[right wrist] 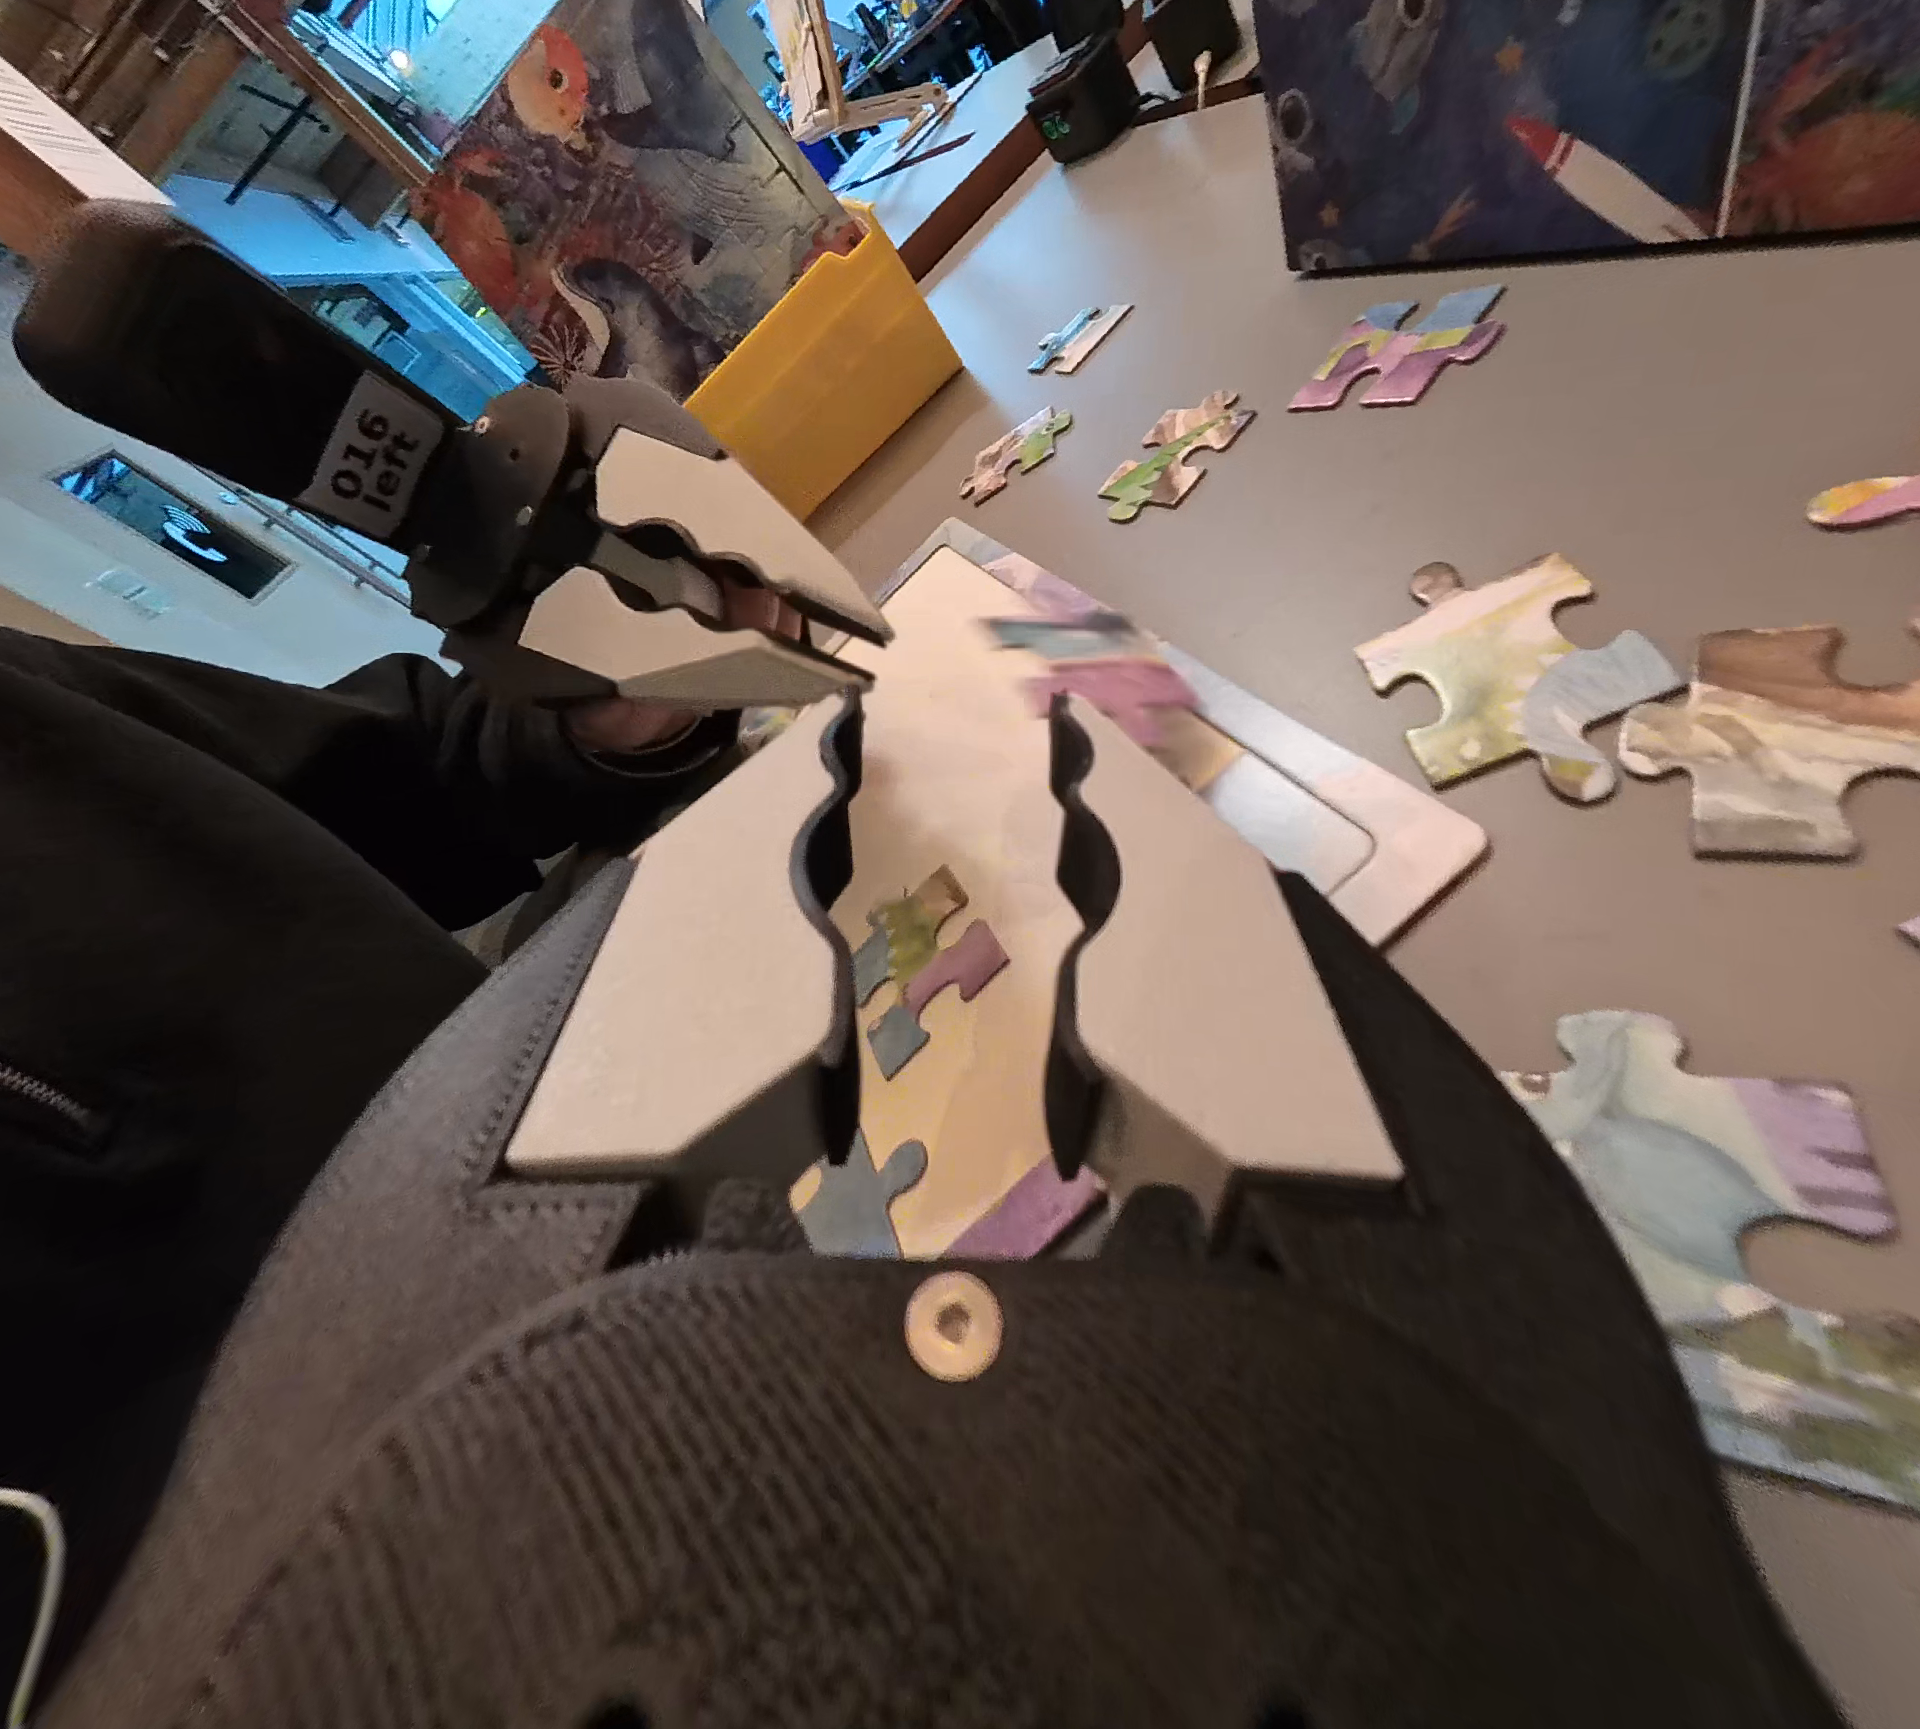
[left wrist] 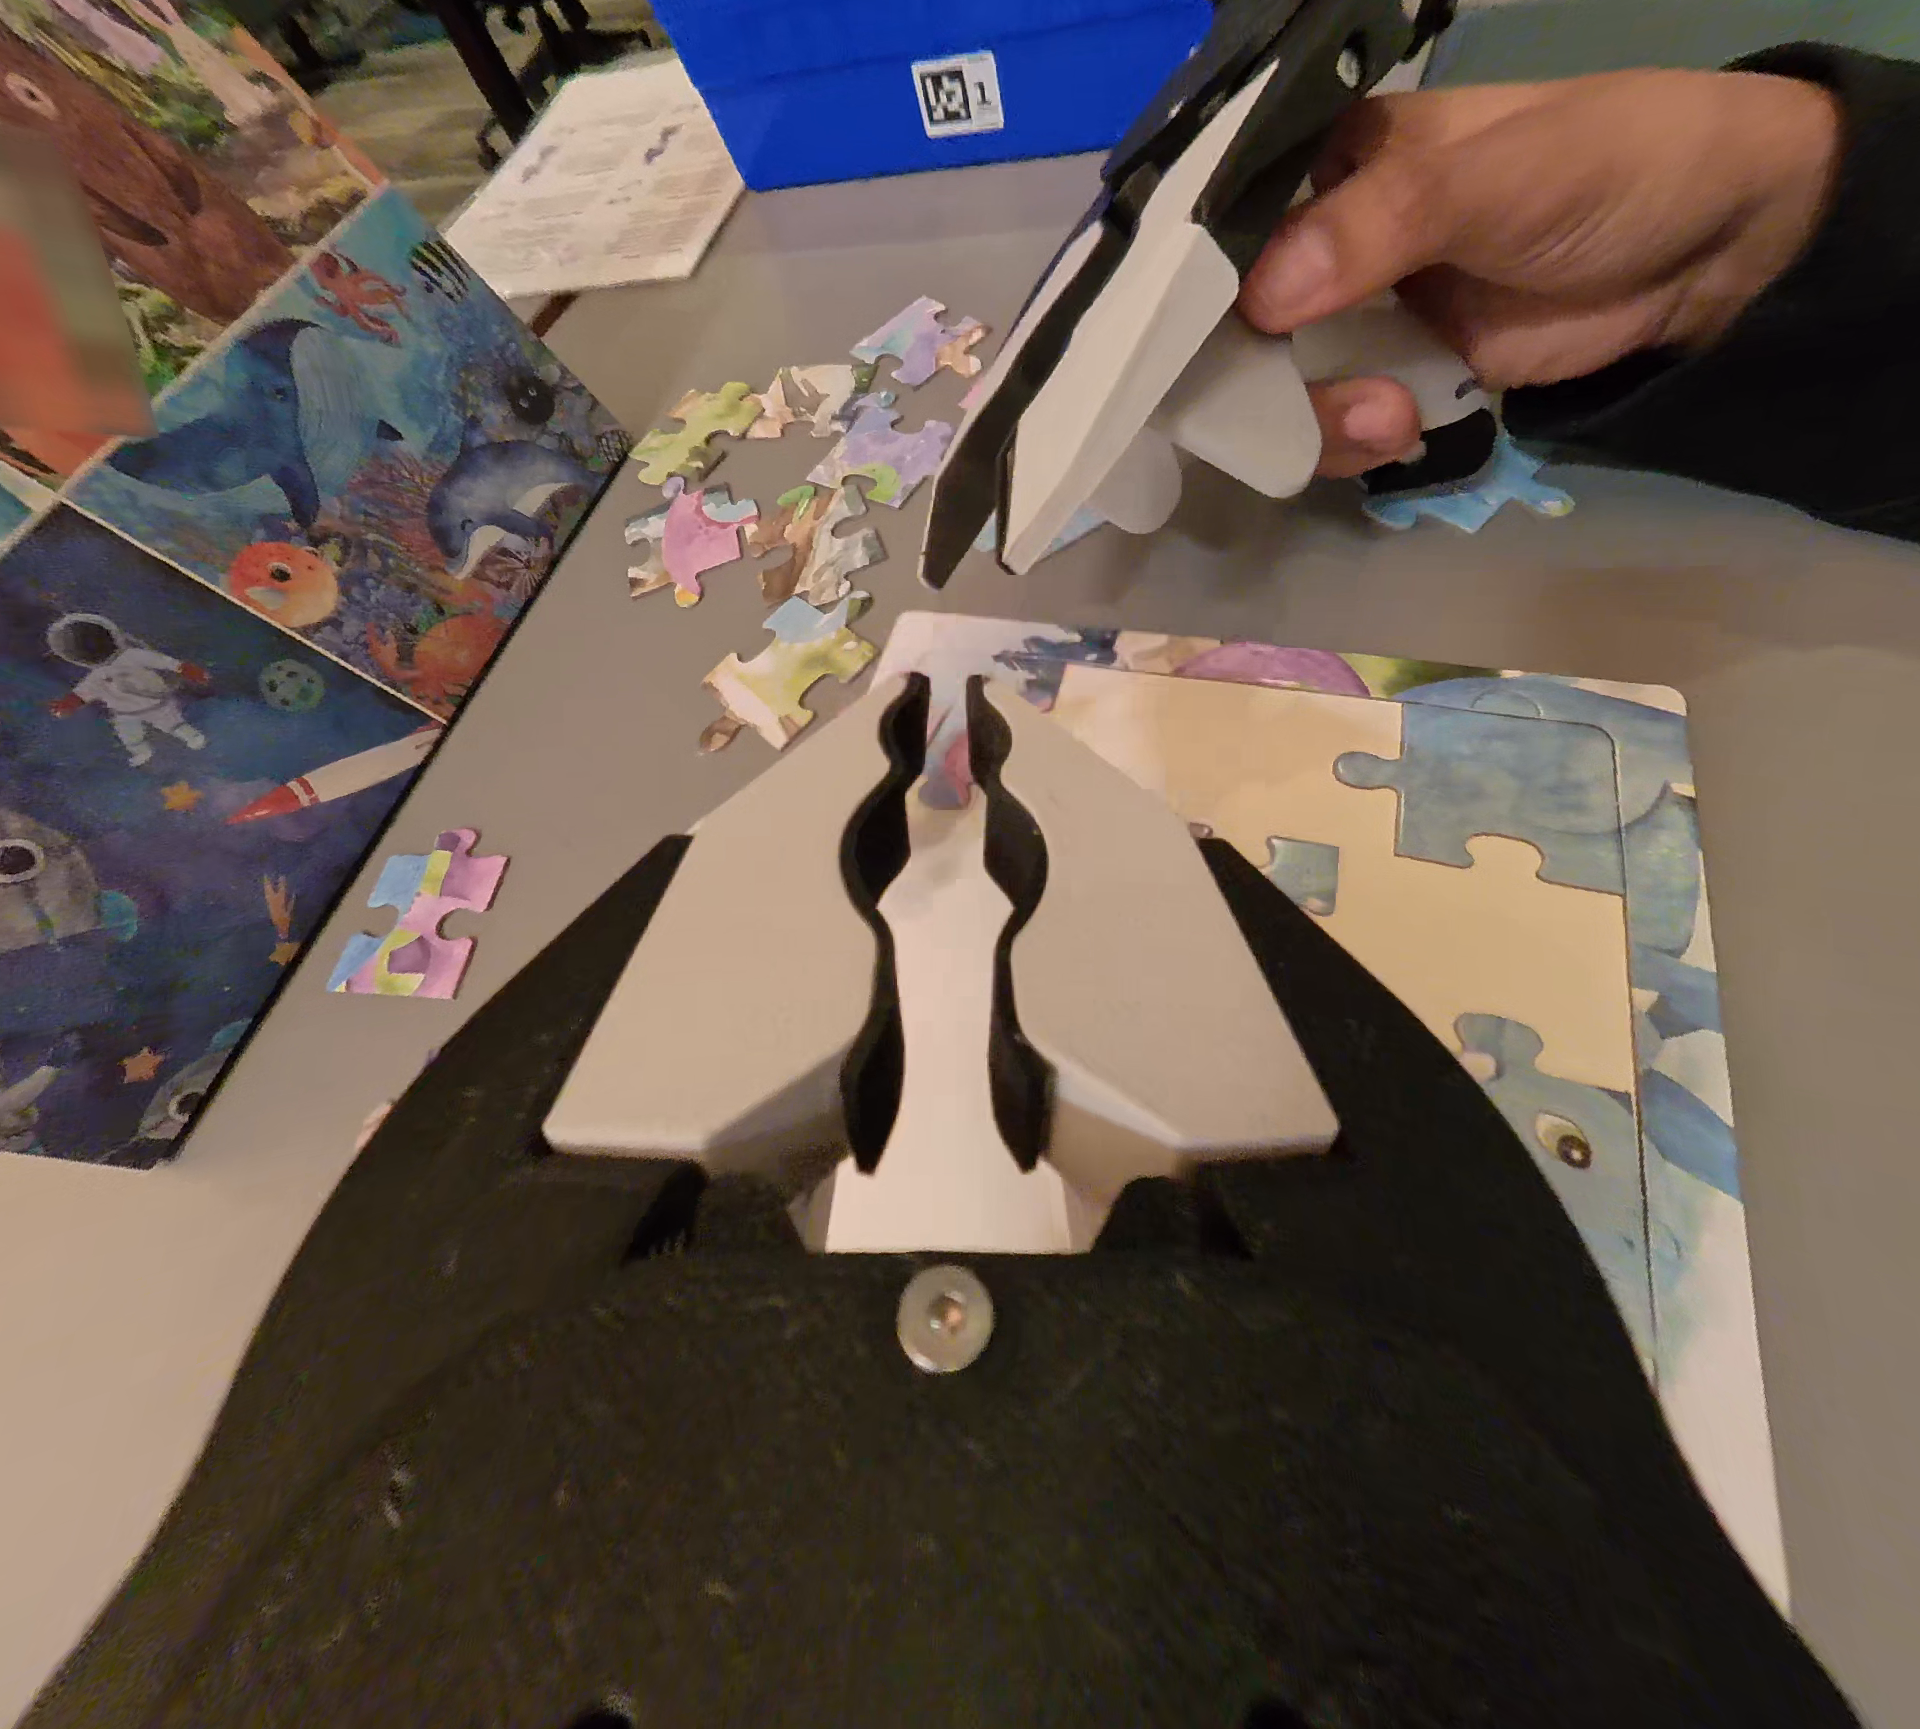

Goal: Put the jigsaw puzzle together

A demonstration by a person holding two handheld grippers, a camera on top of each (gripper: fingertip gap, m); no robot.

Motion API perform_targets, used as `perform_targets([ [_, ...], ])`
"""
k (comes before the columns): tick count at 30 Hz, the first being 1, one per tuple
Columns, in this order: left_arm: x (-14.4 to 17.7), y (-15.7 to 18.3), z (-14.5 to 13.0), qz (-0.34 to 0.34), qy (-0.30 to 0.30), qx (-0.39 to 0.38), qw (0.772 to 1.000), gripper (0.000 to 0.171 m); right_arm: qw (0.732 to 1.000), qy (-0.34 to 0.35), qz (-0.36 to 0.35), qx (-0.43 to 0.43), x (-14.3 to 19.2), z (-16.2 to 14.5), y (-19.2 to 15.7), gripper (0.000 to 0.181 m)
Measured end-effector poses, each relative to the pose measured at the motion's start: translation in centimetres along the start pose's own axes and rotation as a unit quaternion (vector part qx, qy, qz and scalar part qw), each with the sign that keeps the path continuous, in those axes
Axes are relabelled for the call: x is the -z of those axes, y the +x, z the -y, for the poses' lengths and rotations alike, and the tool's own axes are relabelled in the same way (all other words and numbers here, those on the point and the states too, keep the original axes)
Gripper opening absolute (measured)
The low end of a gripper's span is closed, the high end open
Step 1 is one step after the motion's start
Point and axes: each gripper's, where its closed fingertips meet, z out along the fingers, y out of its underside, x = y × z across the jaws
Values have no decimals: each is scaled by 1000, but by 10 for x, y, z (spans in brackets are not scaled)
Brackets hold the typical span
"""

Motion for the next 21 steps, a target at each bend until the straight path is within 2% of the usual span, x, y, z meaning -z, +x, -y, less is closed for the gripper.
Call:
perform_targets([
  [5,0,-1,-3,-14,-3,20,1000,11,1000,-13,0,-12,-4,-6,2,36],
  [8,3,-22,-12,4,-18,45,999,18,1000,-8,-4,-7,-2,-3,2,36],
  [11,6,-38,-32,-17,-58,94,994,27,1000,2,-11,-4,2,1,4,35],
  [13,6,-37,-53,-58,-109,124,985,48,1000,5,-20,-1,4,2,7,35],
  [16,6,-42,-78,-58,-162,106,979,62,1000,5,-28,2,6,2,9,35],
  [18,3,-47,-83,-41,-163,81,982,63,1000,2,-31,4,6,2,10,35],
  [21,-4,-42,-88,-48,-163,84,982,69,999,-1,-33,9,5,1,9,34],
])
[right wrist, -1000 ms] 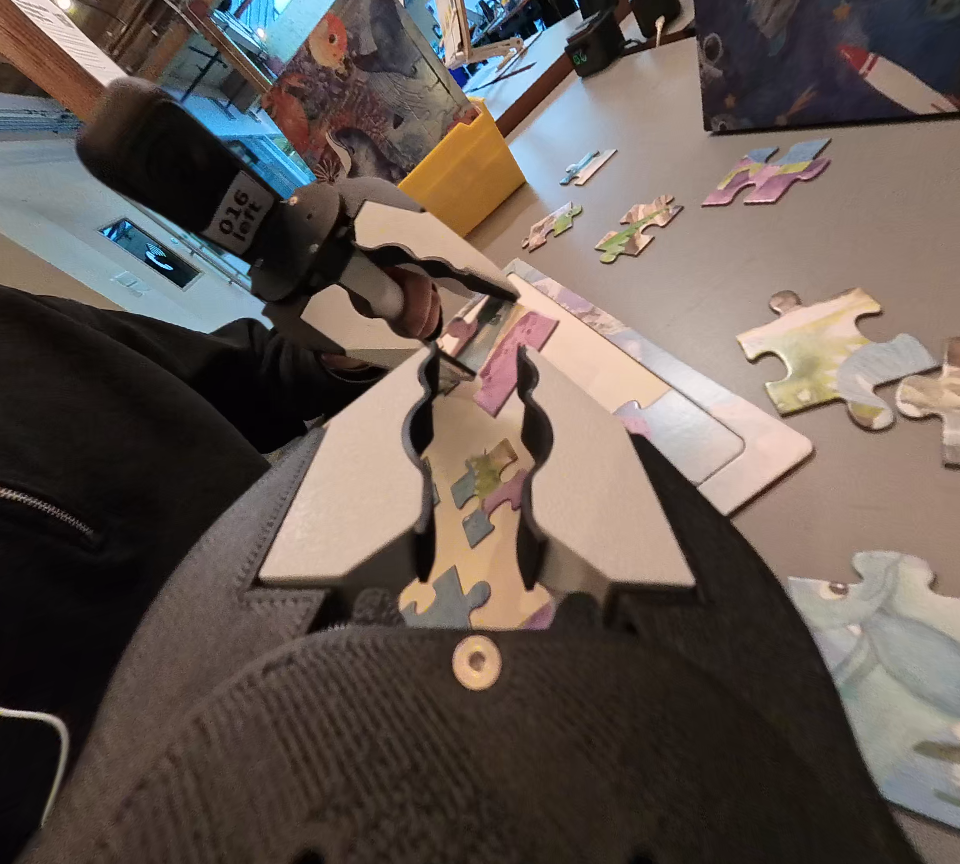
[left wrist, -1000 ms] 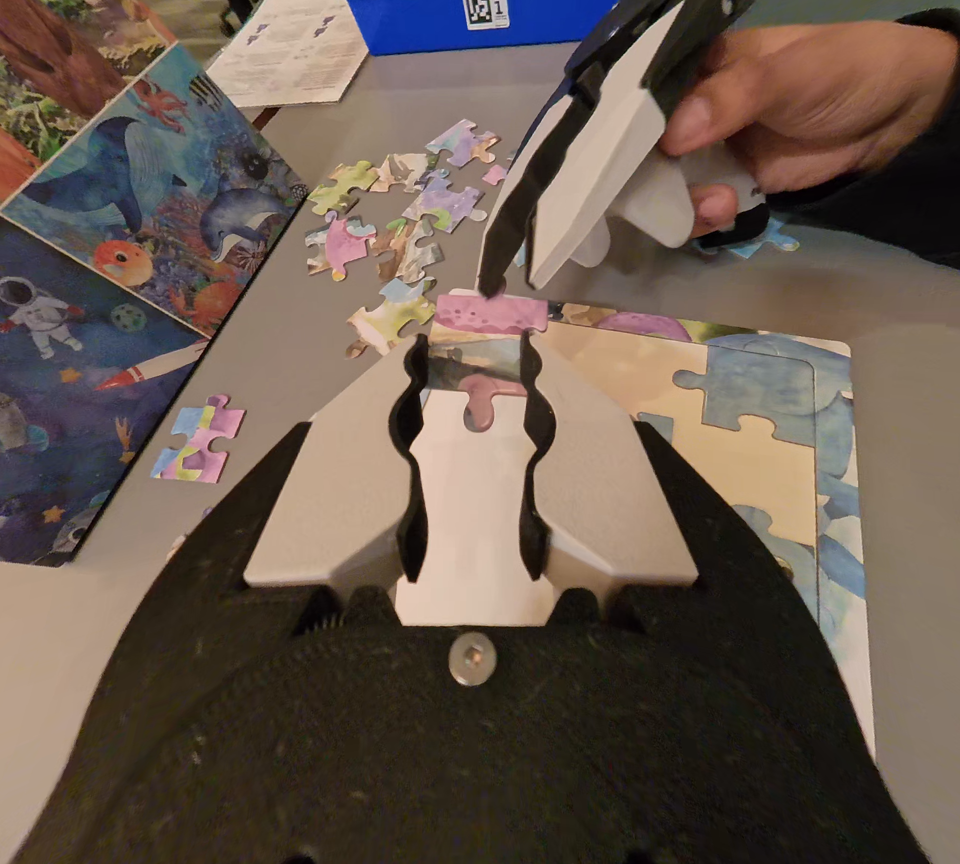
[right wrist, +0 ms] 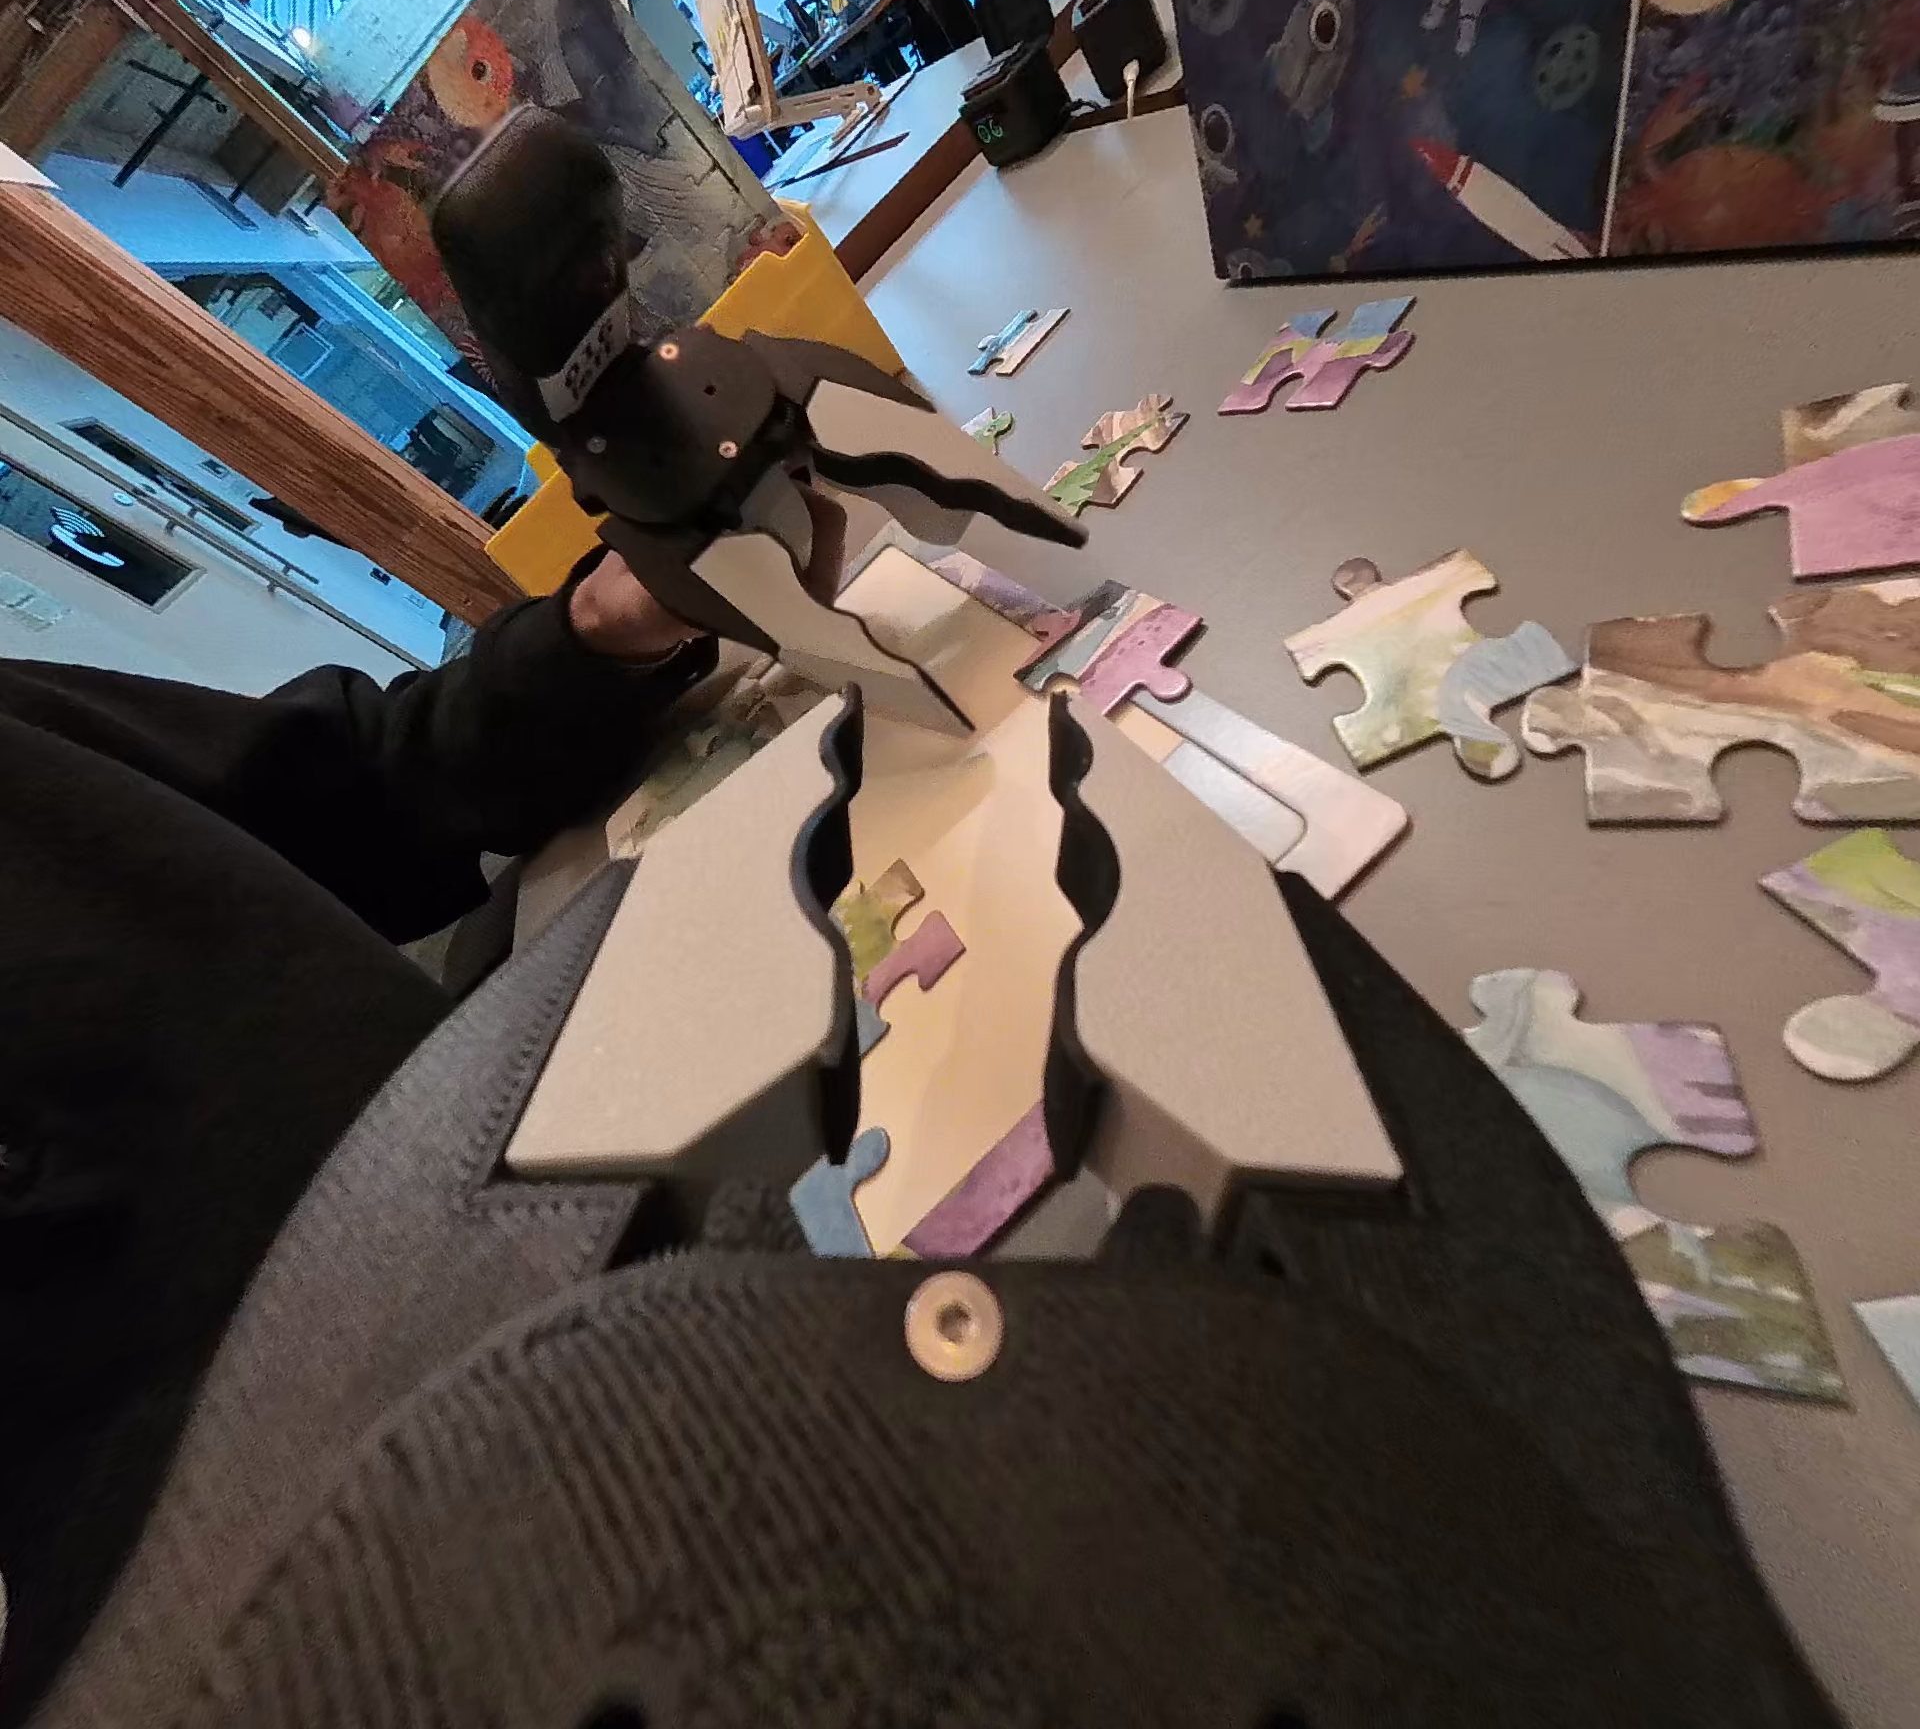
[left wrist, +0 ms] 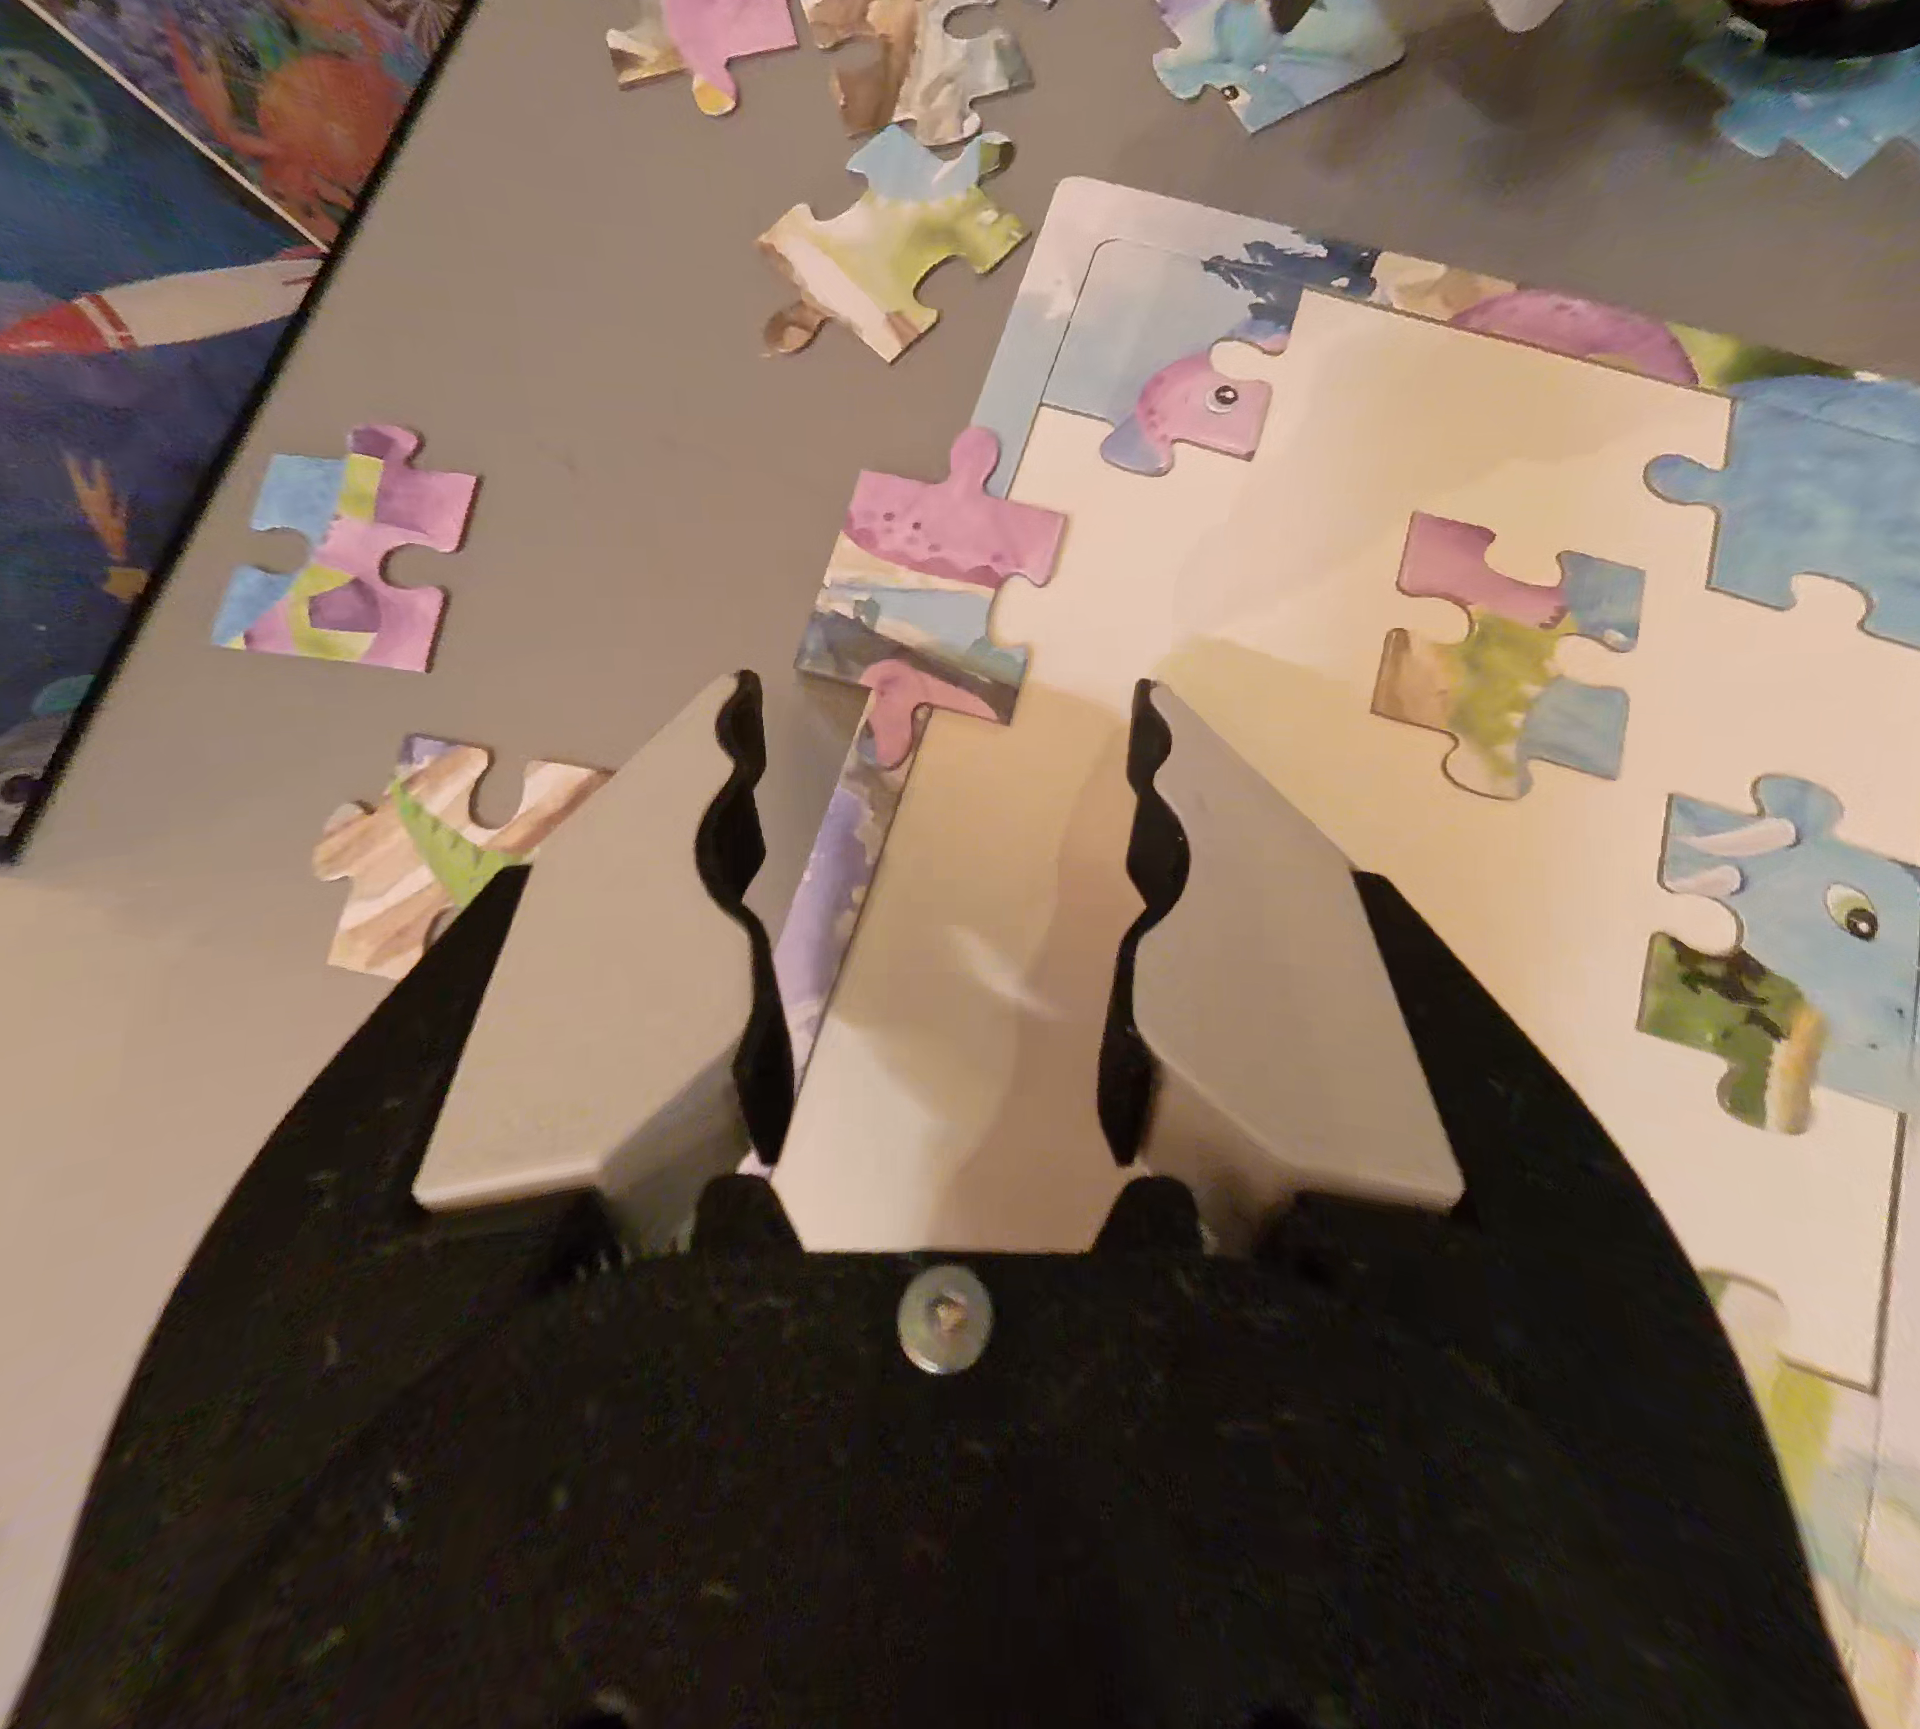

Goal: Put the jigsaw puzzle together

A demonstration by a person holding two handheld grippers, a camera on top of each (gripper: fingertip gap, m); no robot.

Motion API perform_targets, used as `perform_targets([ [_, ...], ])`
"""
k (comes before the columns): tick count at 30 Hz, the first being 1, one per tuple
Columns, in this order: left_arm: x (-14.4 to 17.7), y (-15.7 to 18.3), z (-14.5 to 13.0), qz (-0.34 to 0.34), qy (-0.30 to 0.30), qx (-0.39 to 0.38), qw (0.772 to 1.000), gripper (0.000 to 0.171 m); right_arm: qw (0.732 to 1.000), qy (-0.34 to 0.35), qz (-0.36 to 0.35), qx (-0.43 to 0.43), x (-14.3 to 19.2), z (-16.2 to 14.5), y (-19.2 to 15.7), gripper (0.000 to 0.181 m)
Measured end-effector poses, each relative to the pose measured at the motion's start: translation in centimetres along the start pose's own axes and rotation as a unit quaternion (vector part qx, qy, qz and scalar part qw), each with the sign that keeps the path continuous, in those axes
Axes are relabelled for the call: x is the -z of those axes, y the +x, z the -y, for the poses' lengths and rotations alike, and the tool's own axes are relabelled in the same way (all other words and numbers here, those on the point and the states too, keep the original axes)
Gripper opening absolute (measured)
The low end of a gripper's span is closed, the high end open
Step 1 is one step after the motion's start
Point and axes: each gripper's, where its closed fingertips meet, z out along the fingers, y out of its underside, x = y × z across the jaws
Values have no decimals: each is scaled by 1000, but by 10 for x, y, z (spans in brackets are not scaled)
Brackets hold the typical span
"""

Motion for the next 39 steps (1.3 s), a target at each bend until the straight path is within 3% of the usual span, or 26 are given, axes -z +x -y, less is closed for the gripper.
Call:
perform_targets([
  [7,-17,-3,1,-22,-1,27,999,76,1000,2,-4,4,1,1,0,34],
  [10,-15,-5,2,-24,4,31,999,54,1000,5,-6,4,2,2,2,33],
  [13,-14,-4,2,-21,4,28,999,46,1000,8,-7,1,3,3,3,33],
  [31,12,6,30,5,86,-29,996,45,1000,10,-12,4,5,5,5,33],
  [39,15,-23,15,42,64,-18,997,45,999,31,-24,16,14,14,7,30],
])
